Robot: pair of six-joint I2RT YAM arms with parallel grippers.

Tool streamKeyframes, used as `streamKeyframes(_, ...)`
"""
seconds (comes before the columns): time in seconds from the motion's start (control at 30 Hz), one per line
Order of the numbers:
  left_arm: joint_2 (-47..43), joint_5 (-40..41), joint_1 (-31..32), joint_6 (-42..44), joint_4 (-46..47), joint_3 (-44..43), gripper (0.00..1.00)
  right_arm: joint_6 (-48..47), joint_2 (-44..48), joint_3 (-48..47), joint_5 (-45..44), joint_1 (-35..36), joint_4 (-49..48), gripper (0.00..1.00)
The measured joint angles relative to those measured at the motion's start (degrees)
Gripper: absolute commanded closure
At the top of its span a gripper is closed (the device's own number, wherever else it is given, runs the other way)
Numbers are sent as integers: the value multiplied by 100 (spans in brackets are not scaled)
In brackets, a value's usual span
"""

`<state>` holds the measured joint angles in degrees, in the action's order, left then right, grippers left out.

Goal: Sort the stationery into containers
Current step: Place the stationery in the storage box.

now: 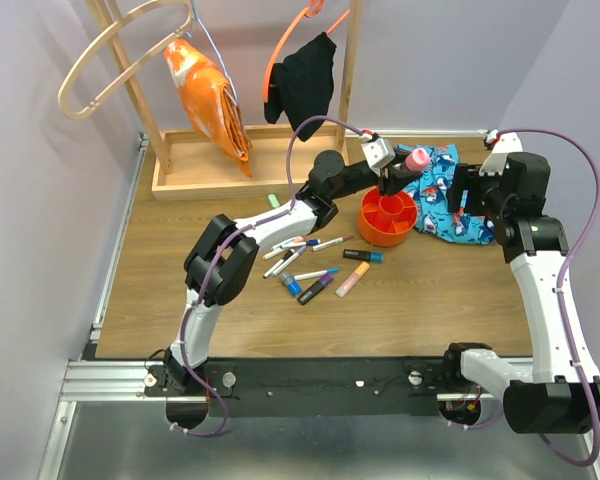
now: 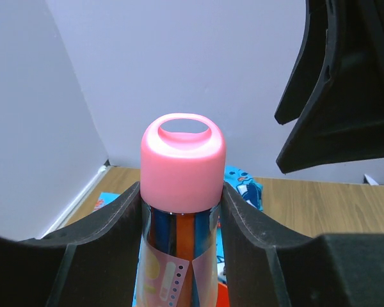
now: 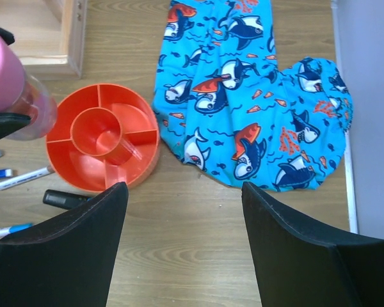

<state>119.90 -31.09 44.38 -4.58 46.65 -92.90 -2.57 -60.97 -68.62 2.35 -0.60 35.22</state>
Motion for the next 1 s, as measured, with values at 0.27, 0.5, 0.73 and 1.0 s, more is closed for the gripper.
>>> streamKeyframes(0.27, 481, 35, 0, -369, 214, -61, 100, -7, -133, 0, 0, -103, 17, 21)
streamKeyframes(0.5, 1014, 66, -2, -542, 236, -227, 100, -9, -304, 0, 2, -151, 17, 21)
streamKeyframes(0.73, 1316, 68, -52, -651, 350, -433, 100, -48, -315, 74, 2, -186, 15, 21)
streamKeyframes(1.0, 1506, 114, -120, -754, 566, -599, 100, -57, -385, 280, 33, -203, -2, 21)
